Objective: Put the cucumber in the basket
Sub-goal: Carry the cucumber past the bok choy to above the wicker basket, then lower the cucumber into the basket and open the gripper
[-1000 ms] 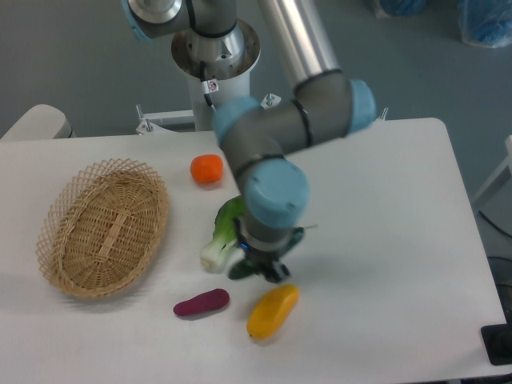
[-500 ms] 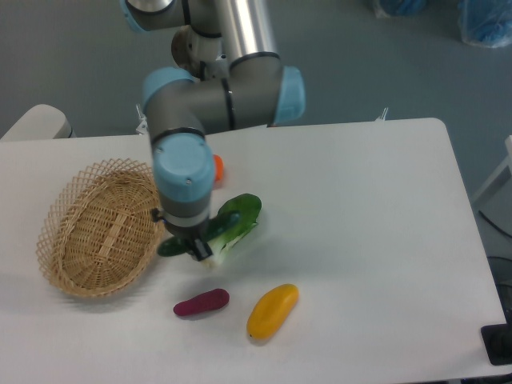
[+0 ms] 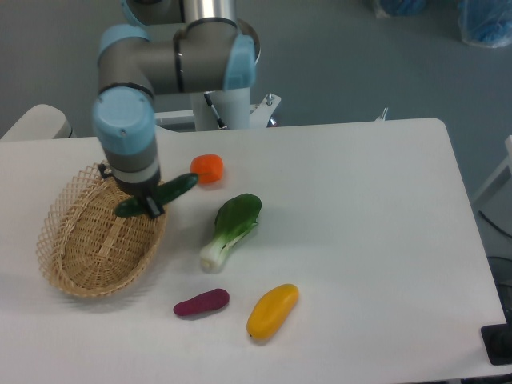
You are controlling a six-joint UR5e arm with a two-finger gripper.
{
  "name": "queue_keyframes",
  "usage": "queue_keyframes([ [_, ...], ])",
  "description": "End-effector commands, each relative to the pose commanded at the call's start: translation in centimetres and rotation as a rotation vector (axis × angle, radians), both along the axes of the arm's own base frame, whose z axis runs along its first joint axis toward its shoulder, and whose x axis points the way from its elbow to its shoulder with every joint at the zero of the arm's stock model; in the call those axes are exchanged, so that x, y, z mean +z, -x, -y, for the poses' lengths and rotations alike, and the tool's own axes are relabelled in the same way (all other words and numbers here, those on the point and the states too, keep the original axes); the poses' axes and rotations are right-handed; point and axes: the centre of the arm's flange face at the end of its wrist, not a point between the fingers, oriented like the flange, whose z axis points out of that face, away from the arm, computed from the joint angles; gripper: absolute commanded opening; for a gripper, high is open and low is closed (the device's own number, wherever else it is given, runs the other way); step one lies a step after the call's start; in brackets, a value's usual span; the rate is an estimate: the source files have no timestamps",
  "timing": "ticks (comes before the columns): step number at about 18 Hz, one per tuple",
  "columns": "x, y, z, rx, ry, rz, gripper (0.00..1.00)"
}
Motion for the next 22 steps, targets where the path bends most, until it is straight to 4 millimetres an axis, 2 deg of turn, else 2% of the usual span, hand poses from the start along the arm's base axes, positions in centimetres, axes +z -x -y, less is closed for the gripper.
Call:
queue_keyframes([
  [3,-2.9,-2.9,-3.3,0.059,-0.059,-0.041,0.27],
  [7,-5.2,-4.3,-4.7,0.054,-0.033,-0.034,0.28],
  [10,-5.5,-5.0,-5.0,0.051,-0.033,-0.030,0.41],
  [11,-5.5,-5.2,-5.0,0.049,-0.033,-0.030,0.50],
  [13,-5.8,-5.4,-5.1,0.048,-0.028,-0.029,0.78],
  [15,-5.6,-5.3,-5.1,0.046,-0.033,-0.030,0.96],
  [16,-5.5,-5.4,-5.1,0.043,-0.036,-0.035,1.00],
  [20,-2.6,-5.0,-5.8,0.042,-0.089,-0.049,1.00],
  [22,-0.7,-3.5,-6.4,0.061,-0.121,-0.065,1.00],
])
